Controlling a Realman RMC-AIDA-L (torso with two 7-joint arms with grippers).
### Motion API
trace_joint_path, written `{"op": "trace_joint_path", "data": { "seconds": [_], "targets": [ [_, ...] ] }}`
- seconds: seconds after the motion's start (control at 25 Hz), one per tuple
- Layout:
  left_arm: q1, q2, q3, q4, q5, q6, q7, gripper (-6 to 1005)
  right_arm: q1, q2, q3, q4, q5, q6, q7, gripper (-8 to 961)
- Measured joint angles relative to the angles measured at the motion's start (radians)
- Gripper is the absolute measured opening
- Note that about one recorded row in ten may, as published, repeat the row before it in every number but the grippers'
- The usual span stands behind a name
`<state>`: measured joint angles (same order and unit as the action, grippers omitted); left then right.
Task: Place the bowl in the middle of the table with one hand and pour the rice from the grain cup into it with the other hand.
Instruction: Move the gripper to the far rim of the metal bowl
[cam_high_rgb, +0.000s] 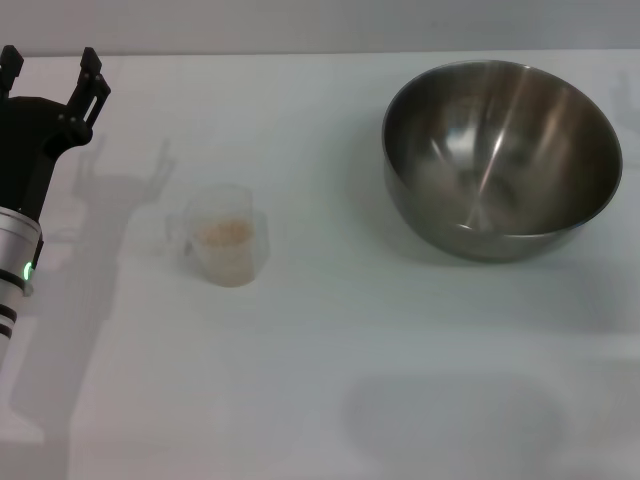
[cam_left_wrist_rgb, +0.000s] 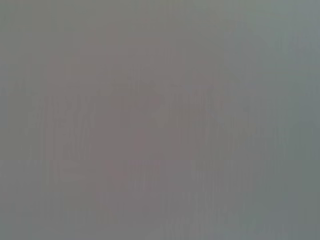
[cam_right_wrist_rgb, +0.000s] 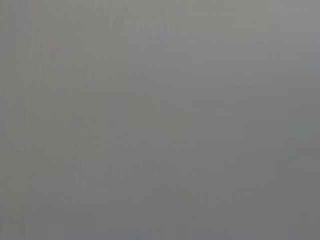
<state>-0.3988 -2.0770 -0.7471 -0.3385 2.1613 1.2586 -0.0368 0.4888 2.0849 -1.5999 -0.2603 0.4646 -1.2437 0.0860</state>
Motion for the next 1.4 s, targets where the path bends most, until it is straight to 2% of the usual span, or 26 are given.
{"op": "trace_joint_path", "data": {
  "seconds": [0.32,0.48,0.64,0.8,0.92,1.0,1.04,1.08,1.2,1.24,1.28,1.4],
  "targets": [
    [0.008,-0.001,0.000,-0.002,0.000,0.019,-0.007,858,-0.002,-0.001,-0.012,0.028,-0.010,-0.079,-0.026,651],
    [0.010,-0.001,0.000,-0.002,0.000,0.025,-0.009,856,-0.005,-0.001,-0.014,0.032,-0.010,-0.102,-0.109,651],
    [0.012,-0.002,0.000,0.002,0.000,0.028,-0.010,855,-0.011,-0.001,-0.016,0.029,-0.011,-0.132,-0.279,652],
    [0.012,-0.002,0.000,0.002,0.000,0.027,-0.010,853,-0.012,-0.003,-0.014,0.023,-0.011,-0.127,-0.301,652],
    [0.012,-0.002,-0.003,0.001,-0.002,0.024,-0.011,852,-0.012,-0.005,-0.010,-0.011,-0.008,-0.076,-0.297,652],
    [0.012,-0.002,-0.007,0.000,-0.003,0.020,-0.011,851,-0.015,-0.005,-0.009,-0.070,-0.008,0.015,-0.297,652],
    [0.013,-0.002,-0.009,-0.002,-0.003,0.017,-0.011,851,-0.028,-0.005,-0.012,-0.154,-0.007,0.123,-0.296,652],
    [0.013,-0.002,-0.009,-0.002,-0.003,0.017,-0.011,850,-0.028,-0.005,-0.012,-0.154,-0.007,0.123,-0.296,652],
    [0.016,-0.002,-0.009,-0.006,-0.003,0.016,-0.011,849,-0.080,-0.003,-0.018,-0.355,-0.009,0.361,-0.296,652],
    [0.018,-0.003,-0.009,-0.006,-0.003,0.016,-0.011,849,-0.115,-0.002,-0.019,-0.512,-0.009,0.545,-0.296,652],
    [0.019,-0.003,-0.009,-0.007,-0.003,0.016,-0.011,848,-0.115,-0.002,-0.019,-0.512,-0.009,0.545,-0.296,652],
    [0.022,-0.003,-0.010,-0.008,-0.003,0.016,-0.011,847,-0.154,-0.001,-0.009,-0.711,-0.011,0.839,-0.296,651]
  ]
}}
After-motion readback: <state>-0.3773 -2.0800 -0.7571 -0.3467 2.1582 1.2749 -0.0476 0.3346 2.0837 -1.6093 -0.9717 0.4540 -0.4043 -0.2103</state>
